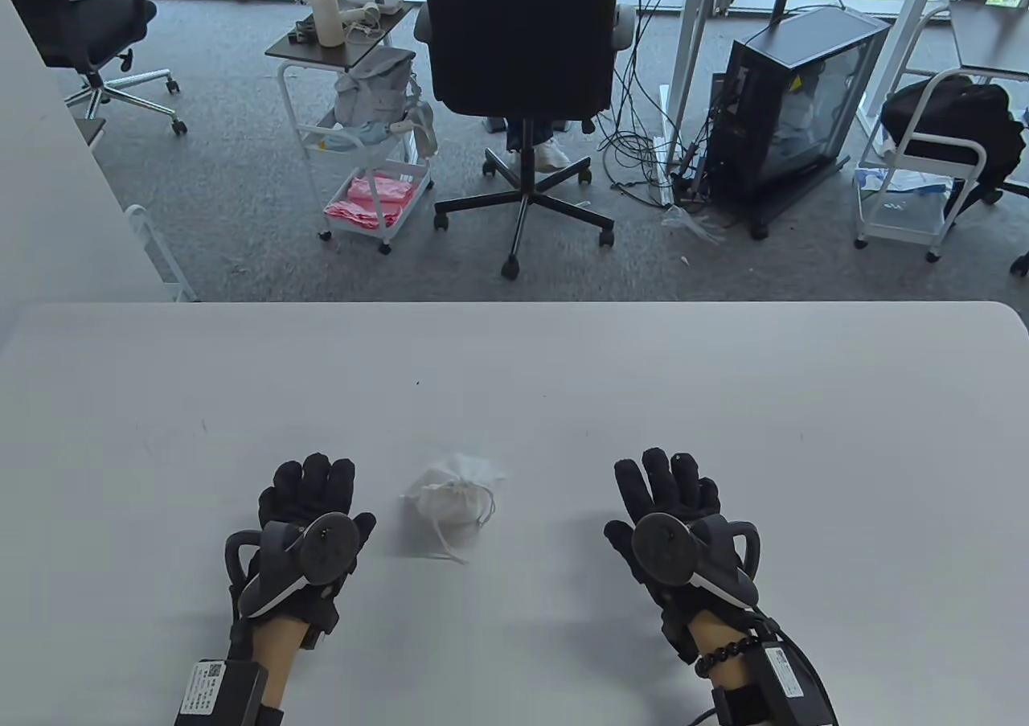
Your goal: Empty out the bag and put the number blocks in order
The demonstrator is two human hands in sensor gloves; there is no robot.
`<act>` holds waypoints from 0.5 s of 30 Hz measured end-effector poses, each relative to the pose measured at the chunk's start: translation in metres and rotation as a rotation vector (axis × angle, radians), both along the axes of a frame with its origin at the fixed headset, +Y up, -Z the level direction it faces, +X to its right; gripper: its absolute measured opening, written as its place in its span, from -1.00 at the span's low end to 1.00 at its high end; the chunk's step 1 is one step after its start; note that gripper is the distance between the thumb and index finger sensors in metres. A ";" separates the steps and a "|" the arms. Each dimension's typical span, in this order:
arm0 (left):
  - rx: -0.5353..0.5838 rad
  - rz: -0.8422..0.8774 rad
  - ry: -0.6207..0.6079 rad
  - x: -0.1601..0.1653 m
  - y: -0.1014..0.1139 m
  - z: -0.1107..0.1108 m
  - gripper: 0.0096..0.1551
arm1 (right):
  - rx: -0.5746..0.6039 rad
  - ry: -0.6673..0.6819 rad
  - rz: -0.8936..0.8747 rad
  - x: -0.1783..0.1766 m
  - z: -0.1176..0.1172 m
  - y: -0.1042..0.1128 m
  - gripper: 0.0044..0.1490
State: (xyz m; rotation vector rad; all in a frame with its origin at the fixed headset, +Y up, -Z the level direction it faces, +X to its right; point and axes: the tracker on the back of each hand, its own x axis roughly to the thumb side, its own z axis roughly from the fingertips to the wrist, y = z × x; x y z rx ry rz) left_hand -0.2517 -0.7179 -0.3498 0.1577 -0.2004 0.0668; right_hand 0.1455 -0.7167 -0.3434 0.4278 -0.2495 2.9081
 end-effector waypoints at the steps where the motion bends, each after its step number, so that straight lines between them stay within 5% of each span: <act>1: 0.000 0.013 -0.005 0.004 0.000 -0.002 -0.16 | -0.002 0.004 -0.005 0.000 0.000 0.000 -0.07; 15: -0.062 -0.013 -0.169 0.061 0.009 -0.030 -0.17 | 0.008 0.023 -0.023 -0.001 0.005 0.004 -0.08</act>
